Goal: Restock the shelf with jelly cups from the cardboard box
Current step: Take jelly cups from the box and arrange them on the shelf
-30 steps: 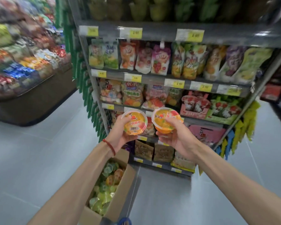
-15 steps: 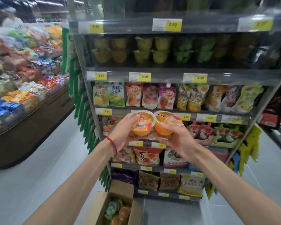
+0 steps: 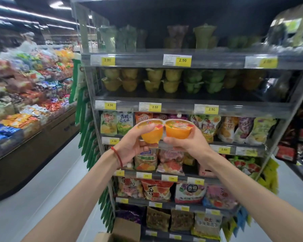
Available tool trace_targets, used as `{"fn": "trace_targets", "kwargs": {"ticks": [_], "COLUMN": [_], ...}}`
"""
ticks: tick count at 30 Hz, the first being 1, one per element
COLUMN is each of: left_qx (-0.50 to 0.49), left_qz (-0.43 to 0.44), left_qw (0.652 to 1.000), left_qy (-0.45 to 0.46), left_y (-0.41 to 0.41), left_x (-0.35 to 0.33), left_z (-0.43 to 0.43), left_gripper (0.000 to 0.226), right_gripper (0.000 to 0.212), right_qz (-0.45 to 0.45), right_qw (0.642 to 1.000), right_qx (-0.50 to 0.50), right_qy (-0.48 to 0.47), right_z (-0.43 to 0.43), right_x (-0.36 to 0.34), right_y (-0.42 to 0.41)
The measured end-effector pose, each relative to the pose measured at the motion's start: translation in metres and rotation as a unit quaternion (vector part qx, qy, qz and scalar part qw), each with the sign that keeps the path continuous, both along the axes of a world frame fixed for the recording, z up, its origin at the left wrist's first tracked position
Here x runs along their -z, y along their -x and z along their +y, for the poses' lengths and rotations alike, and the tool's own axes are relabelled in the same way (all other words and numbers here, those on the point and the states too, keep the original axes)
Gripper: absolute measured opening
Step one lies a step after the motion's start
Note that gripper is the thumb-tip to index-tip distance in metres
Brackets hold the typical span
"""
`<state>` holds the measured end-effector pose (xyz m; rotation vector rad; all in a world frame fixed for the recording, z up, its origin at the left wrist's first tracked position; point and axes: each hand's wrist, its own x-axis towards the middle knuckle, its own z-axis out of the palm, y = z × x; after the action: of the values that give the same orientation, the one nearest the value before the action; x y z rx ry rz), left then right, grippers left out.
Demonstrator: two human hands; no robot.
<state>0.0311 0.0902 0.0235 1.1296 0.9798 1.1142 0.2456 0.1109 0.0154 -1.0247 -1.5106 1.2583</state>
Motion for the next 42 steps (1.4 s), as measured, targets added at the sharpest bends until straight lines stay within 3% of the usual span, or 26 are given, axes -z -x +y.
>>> {"fn": "trace_targets", "kwargs": {"ticks": [3, 7, 11, 13, 18, 23, 27, 31, 36, 42], "left_qx": [0.036, -0.003, -0.004, -0.004, 0.002, -0.016, -0.023, -0.035, -0.057, -0.123], "left_qz": [0.037, 0.086, 0.101, 0.106, 0.113, 0.126, 0.163, 0.153, 0.174, 0.162], "left_qw": [0.998, 0.993, 0.990, 0.988, 0.985, 0.977, 0.967, 0.966, 0.958, 0.956], "left_qy": [-0.043, -0.077, -0.102, -0.113, -0.130, -0.172, -0.195, -0.205, -0.219, -0.212], "left_y": [0.005, 0.004, 0.006, 0.006, 0.007, -0.011, -0.043, -0.093, -0.163, -0.249], "left_x": [-0.004, -0.012, -0.015, -0.016, -0.023, -0.042, -0.051, -0.056, -0.060, -0.067], "left_z": [0.007, 0.014, 0.022, 0.025, 0.036, 0.043, 0.063, 0.083, 0.122, 0.169], "left_gripper": [0.060, 0.063, 0.063, 0.062, 0.065, 0.048, 0.067, 0.058, 0.067, 0.066], "right_gripper": [0.090, 0.101, 0.092, 0.099, 0.093, 0.079, 0.076, 0.072, 0.062, 0.066], "right_qz": [-0.027, -0.006, 0.053, 0.072, 0.048, 0.014, -0.015, -0.018, -0.045, -0.078], "right_qw": [0.999, 0.998, 0.998, 0.997, 0.996, 0.986, 0.979, 0.971, 0.963, 0.949], "right_qx": [0.015, 0.048, 0.035, 0.031, 0.077, 0.146, 0.174, 0.205, 0.228, 0.261], "right_qy": [-0.024, -0.043, -0.011, 0.003, -0.026, -0.085, -0.105, -0.118, -0.138, -0.159], "right_z": [0.006, 0.012, 0.013, 0.015, 0.016, 0.025, 0.036, 0.052, 0.083, 0.130], "right_x": [-0.006, -0.009, -0.007, -0.007, -0.019, -0.032, -0.044, -0.046, -0.052, -0.060], "right_y": [0.004, 0.012, 0.013, 0.011, 0.004, -0.011, -0.044, -0.088, -0.159, -0.250]}}
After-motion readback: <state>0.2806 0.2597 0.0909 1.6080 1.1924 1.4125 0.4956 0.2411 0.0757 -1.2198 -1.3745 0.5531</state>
